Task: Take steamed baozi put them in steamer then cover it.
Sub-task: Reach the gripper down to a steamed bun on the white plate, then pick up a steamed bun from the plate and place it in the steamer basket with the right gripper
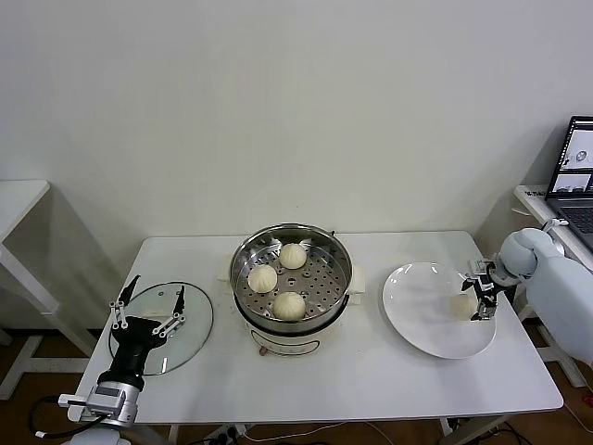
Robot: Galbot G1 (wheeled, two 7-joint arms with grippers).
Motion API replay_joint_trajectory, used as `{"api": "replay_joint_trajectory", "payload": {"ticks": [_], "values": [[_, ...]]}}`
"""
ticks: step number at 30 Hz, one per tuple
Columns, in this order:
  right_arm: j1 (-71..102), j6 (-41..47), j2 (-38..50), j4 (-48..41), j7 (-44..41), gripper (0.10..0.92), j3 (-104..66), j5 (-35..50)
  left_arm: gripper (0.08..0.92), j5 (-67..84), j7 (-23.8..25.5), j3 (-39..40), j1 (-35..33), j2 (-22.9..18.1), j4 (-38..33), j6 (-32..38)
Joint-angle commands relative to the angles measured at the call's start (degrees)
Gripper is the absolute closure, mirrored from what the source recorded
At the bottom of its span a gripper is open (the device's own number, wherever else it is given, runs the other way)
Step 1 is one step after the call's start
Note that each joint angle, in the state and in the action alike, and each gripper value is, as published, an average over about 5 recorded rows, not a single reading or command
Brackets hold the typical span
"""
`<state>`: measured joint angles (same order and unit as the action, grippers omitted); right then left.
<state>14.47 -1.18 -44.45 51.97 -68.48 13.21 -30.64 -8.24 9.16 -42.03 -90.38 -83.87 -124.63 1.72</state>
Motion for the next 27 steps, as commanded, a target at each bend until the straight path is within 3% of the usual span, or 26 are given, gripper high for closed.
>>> {"api": "replay_joint_trajectory", "payload": {"ticks": [1, 11, 16, 27], "values": [[1.06, -0.35, -1.43, -1.53, 0.9, 0.203, -1.6, -1.61, 0.177, -0.06, -0.01, 0.01, -0.05, -0.05, -0.03, 0.08], [0.98, -0.24, -1.45, -1.29, 0.49, 0.21, -1.64, -1.99, 0.177, -0.07, 0.0, -0.13, -0.02, 0.01, -0.07, 0.1], [0.92, -0.26, -1.43, -1.19, 0.42, 0.277, -1.6, -1.85, 0.177, -0.08, -0.04, 0.08, 0.14, -0.06, 0.06, 0.06], [0.34, 1.25, 1.42, 2.57, -0.91, 0.328, 0.29, 2.21, 0.177, -0.2, -0.18, 0.45, 0.12, -0.14, -0.2, 0.0]]}}
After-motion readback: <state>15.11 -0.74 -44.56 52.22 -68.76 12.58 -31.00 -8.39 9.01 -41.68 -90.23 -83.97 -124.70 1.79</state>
